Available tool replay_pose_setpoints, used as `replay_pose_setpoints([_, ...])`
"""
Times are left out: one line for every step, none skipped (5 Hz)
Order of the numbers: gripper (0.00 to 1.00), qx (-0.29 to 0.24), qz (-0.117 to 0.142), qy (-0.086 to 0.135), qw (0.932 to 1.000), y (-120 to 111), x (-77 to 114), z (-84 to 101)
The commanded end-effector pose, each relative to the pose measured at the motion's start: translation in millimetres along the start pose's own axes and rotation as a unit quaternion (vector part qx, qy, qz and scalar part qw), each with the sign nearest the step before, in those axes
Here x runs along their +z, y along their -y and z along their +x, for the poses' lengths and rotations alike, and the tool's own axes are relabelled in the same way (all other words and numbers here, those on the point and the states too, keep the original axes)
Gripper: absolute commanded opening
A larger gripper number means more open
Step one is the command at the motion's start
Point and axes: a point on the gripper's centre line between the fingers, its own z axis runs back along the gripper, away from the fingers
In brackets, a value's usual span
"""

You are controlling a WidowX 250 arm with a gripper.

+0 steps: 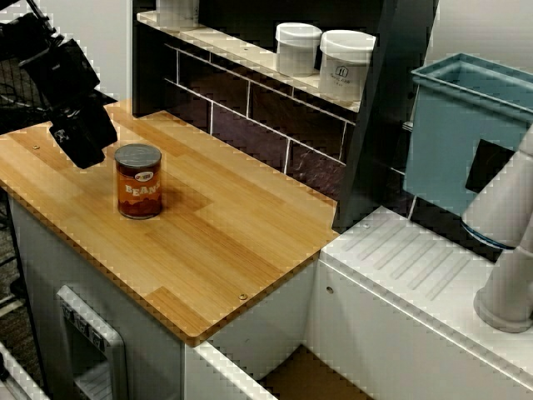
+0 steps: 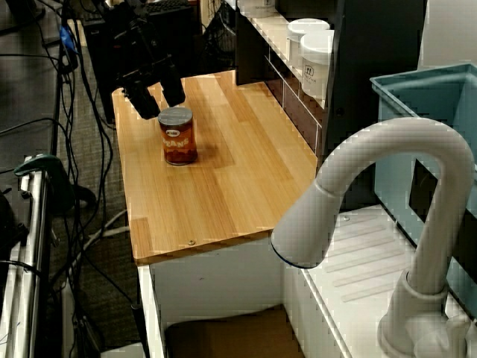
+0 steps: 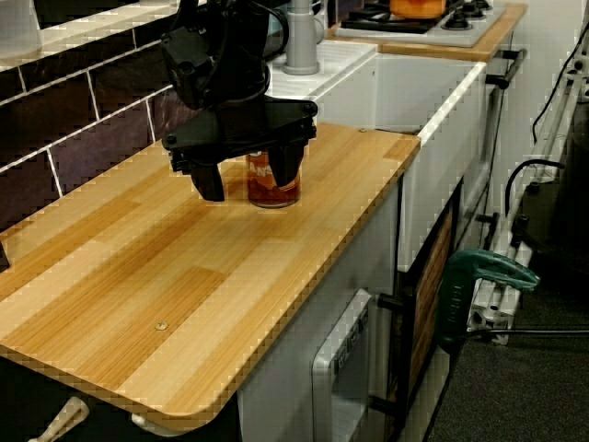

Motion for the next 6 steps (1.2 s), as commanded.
replay_pose_setpoints([1.0, -0.051, -0.011, -0.013, 0.9986, 19.5, -0.1, 10.3])
replay_pose_setpoints([1.0, -0.067, -0.014, -0.011, 0.9976, 20.8, -7.3, 13.9])
replay_pose_setpoints([1.0, -0.072, -0.025, -0.004, 0.9971, 24.1, -15.2, 21.6])
replay_pose_setpoints([1.0, -0.076, -0.034, -0.003, 0.9966, 30.0, -21.6, 33.8])
replay_pose_setpoints([1.0, -0.083, -0.045, -0.011, 0.9955, 38.2, -31.0, 46.6])
replay_pose_setpoints([1.0, -0.089, -0.053, -0.023, 0.9943, 49.6, -45.2, 57.1])
